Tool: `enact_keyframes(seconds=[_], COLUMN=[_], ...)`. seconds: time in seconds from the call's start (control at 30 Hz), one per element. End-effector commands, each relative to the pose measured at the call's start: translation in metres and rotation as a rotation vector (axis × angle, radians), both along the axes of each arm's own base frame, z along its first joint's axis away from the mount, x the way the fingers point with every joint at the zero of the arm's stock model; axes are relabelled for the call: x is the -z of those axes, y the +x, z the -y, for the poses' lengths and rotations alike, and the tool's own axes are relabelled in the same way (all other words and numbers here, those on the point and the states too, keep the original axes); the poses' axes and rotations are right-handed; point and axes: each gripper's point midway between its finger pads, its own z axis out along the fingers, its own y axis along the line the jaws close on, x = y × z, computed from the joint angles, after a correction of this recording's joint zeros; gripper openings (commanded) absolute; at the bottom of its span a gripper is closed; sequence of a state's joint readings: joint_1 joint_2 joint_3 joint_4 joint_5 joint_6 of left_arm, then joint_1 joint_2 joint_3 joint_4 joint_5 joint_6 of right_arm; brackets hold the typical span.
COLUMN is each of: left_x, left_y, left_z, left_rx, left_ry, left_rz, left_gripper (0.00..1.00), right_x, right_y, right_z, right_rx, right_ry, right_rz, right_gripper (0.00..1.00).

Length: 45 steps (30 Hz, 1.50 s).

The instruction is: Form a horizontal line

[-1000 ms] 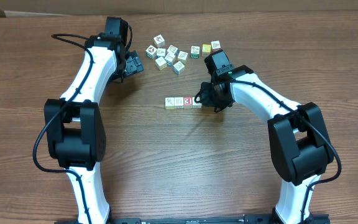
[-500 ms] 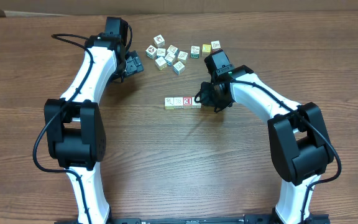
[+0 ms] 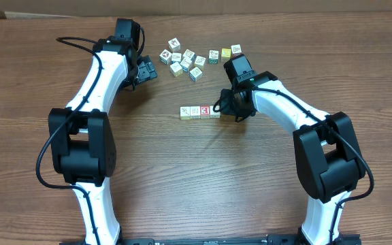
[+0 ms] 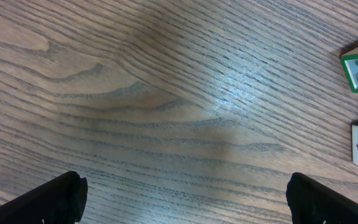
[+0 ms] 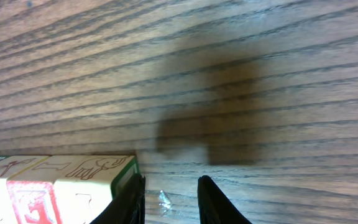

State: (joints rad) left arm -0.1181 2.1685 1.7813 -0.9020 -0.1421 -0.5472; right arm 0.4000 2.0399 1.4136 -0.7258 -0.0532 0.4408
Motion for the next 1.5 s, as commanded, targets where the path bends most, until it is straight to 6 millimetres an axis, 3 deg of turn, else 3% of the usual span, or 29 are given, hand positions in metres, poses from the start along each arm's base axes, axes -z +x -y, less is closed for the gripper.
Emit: enact_keyframes(seconds=[0.0, 0.4, 0.8, 1.1, 1.3, 1.47], left_x=[-0.005, -0.005, -0.005, -0.005, -0.005, -0.005], left_y=[0.004, 0.004, 0.004, 0.004, 0.004, 0.004], left_z=[0.008, 0.008, 0.008, 0.008, 0.008, 0.008], left_rx=[0.023, 0.023, 0.023, 0.023, 0.023, 0.023], left_ry=[-0.004, -0.004, -0.004, -0.004, -0.004, -0.004], left_rz=[0.014, 0.014, 0.014, 0.014, 0.014, 0.014], left_gripper=[1.0, 1.0, 1.0, 1.0, 1.0, 1.0], right_x=[-0.013, -0.014, -0.013, -0.011, -0.005, -0.001], right_y=[0.006, 0.016, 0.015, 0.013, -0.007, -0.041], right_z=[0.007, 0.031, 0.036, 0.064, 0.09, 0.089], right_rx=[0.017, 0.059, 0.067, 0.123, 0.157, 0.139], right_ry=[-0.027, -0.158, -0.171, -0.189, -0.23, -0.199], right_rz=[0.049, 0.104, 0.097, 0.052, -0.055, -0.205], right_gripper=[0.25, 0.24, 0.25, 0.25, 0.04, 0.04])
